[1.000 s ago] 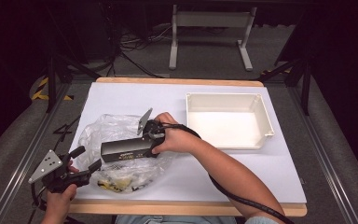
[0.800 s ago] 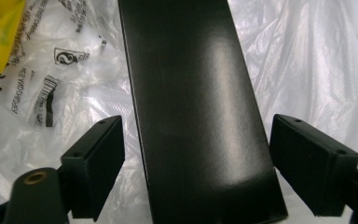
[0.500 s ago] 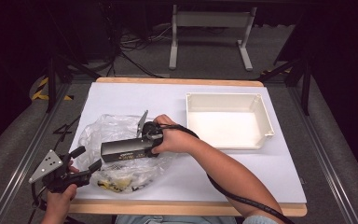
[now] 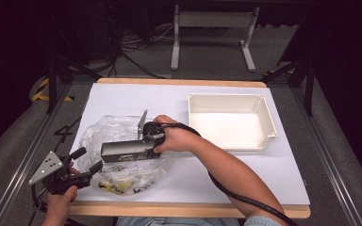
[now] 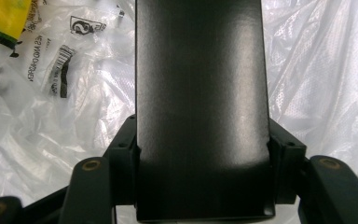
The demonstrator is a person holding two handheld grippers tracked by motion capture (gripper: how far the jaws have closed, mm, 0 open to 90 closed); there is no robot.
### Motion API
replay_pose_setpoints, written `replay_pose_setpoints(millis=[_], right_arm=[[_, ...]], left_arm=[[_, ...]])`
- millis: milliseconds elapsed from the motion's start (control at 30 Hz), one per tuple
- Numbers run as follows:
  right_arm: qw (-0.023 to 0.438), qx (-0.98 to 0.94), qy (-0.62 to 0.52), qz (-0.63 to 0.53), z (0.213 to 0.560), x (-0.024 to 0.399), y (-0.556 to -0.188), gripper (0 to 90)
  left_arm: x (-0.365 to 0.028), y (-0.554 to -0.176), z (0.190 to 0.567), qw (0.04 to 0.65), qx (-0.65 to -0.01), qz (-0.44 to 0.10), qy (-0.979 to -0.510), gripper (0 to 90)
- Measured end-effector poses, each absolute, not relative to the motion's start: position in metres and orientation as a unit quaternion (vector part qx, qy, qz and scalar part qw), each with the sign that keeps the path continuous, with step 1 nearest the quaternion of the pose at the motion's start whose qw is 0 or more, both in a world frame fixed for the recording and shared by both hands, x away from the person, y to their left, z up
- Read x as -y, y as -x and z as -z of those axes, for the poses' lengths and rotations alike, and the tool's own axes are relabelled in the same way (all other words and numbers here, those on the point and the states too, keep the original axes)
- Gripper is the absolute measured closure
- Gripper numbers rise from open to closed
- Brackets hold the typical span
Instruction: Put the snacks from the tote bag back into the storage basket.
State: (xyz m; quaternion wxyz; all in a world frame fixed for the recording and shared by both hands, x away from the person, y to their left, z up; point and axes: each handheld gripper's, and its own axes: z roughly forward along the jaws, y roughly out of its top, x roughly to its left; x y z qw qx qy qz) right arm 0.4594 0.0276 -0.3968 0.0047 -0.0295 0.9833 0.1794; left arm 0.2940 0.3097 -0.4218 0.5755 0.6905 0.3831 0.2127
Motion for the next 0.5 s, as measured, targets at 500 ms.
replay_pose_setpoints(millis=[500], right_arm=[[0.008,-0.984,0.052,-0.17,0.361,-0.028,-0.446,43.7]], left_arm=[[-0.31,-0.294,0.422,0.577,-0.384,-0.215,-0.688,16.7]])
